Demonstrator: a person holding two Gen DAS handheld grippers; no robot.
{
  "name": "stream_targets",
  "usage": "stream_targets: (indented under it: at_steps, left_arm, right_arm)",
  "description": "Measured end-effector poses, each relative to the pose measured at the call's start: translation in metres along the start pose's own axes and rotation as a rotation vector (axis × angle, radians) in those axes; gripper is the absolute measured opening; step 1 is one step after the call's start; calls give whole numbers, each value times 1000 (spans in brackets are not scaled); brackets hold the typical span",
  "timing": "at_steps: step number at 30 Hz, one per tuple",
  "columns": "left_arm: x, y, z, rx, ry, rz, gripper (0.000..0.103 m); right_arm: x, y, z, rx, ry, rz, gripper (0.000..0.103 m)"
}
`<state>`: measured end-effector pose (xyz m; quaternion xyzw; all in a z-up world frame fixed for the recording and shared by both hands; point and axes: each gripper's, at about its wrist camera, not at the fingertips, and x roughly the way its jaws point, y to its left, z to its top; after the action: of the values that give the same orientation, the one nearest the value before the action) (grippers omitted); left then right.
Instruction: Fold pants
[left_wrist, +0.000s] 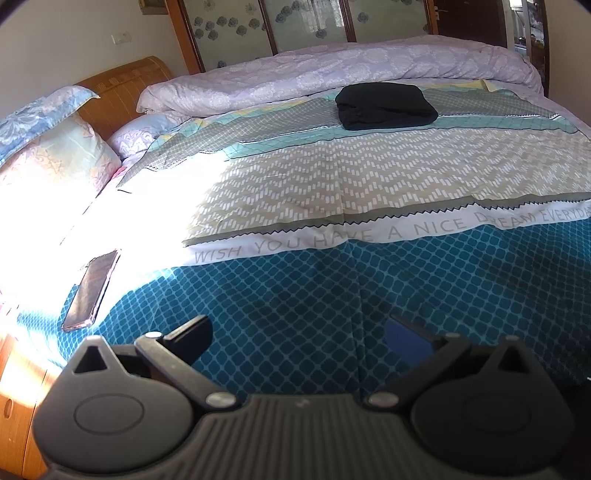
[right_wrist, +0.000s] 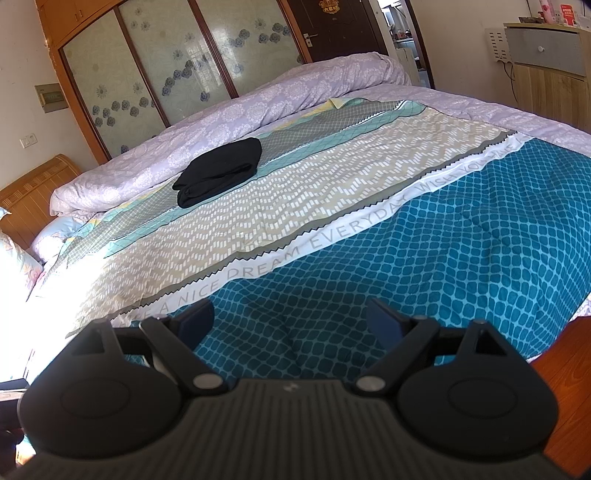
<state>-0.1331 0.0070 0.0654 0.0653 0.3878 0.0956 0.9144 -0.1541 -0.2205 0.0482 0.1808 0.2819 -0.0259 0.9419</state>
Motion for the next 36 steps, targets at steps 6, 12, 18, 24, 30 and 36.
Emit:
stream_targets:
  at_steps: [6,12,18,24,30,36]
  left_arm:
    - [0,0,0,-11,33,-60,103]
    - [-6,-3,1,-4,63,-113,103]
    - [-15,-4,6,-7,66,-157,103]
    - [-26,-5,14,-25,68,-181,103]
    - [-33,-15,25,-16,46,-183,103]
    - [-42,-35,35,21,5,-188,103]
  right_arm:
    - [-4,5,-1,-17,-25,-6,91]
    - [-7,9,-1,-26,-51,-21,91]
    - [-14,14,7,-40,-57,-6,91]
    - [-25,23,28,-80,-48,68,99]
    - [-36,27,42,-175,-48,89,103]
    - [-38,17,35,-184,-50,78,103]
